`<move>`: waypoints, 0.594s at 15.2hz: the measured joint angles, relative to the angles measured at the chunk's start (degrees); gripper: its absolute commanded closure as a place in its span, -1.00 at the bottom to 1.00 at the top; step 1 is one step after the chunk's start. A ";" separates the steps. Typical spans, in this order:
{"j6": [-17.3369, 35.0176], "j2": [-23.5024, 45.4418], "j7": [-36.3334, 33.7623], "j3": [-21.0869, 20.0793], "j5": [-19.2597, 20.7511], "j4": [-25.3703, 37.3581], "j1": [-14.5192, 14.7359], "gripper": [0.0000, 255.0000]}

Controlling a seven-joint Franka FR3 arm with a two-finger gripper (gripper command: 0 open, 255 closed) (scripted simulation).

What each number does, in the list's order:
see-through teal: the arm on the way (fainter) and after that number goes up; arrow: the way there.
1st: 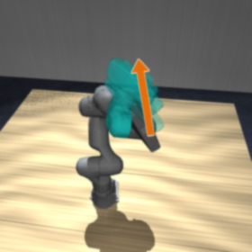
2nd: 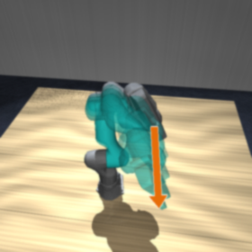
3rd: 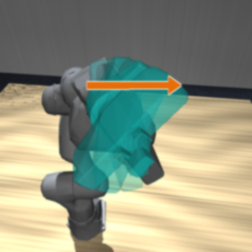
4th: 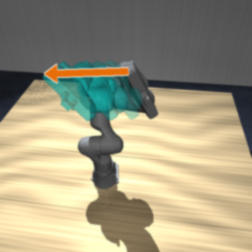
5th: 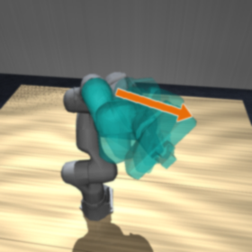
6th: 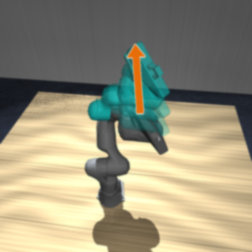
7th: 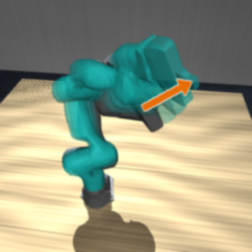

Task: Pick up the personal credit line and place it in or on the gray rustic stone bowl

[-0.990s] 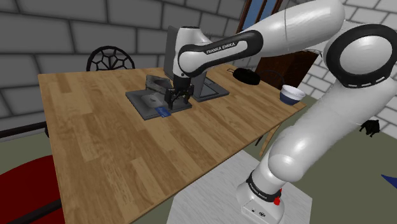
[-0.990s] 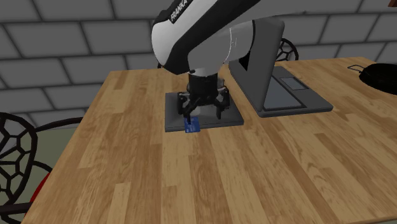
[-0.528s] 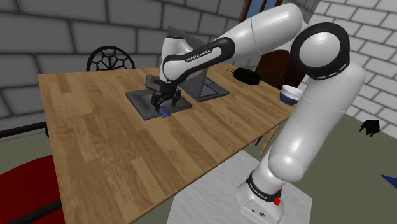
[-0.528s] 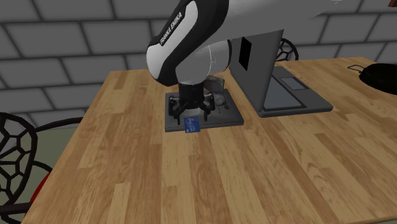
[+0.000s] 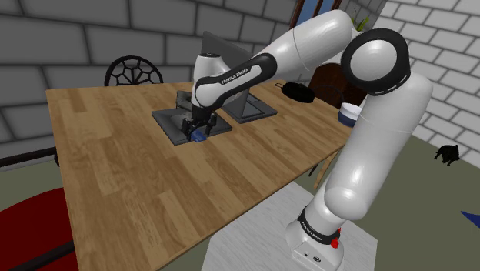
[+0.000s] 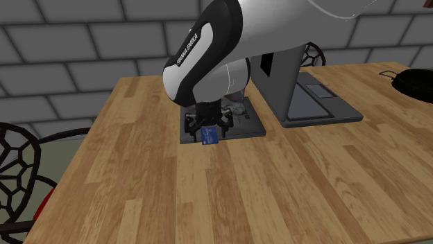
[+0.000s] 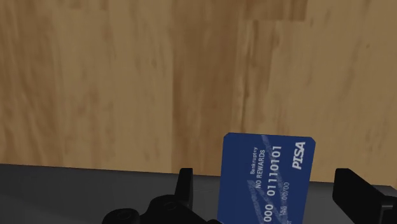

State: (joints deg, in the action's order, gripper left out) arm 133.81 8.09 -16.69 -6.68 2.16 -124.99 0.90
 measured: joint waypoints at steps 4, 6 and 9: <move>0.69 0.07 -0.16 -0.01 0.06 -0.18 0.01 -1.00; 0.65 0.08 -0.18 -0.02 0.05 -0.05 0.01 1.00; 1.06 -0.09 -0.21 0.00 0.09 -0.30 0.00 1.00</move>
State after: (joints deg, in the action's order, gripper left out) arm 134.88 8.00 -16.90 -6.68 2.25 -125.29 0.90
